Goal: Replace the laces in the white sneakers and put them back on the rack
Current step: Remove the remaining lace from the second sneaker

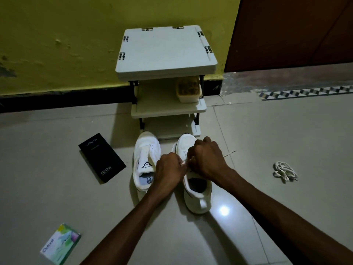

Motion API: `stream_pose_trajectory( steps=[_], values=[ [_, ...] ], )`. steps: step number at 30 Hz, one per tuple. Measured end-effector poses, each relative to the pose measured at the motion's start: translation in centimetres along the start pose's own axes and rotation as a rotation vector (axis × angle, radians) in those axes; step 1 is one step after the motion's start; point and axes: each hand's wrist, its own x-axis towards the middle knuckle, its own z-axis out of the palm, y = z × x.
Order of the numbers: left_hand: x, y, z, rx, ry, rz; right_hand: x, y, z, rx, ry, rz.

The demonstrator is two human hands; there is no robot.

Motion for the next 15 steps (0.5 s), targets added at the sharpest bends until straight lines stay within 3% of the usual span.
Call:
stream_pose_trajectory(
  steps=[7, 11, 13, 15],
  values=[
    [-0.1, 0.2, -0.2, 0.012, -0.021, -0.002, 0.3, -0.5, 0.0, -0.259, -0.027, -0.16],
    [-0.1, 0.2, -0.1, 0.03, -0.014, 0.021, 0.3, -0.7, -0.6, -0.274, -0.039, -0.229],
    [0.0, 0.0, 0.0, 0.043, -0.006, 0.03, 1.0, 0.3, -1.6, -0.27, 0.091, -0.126],
    [0.1, -0.3, 0.0, 0.057, 0.002, 0.047, 1.9, 2.9, -2.7, -0.136, 0.312, 0.129]
  ],
)
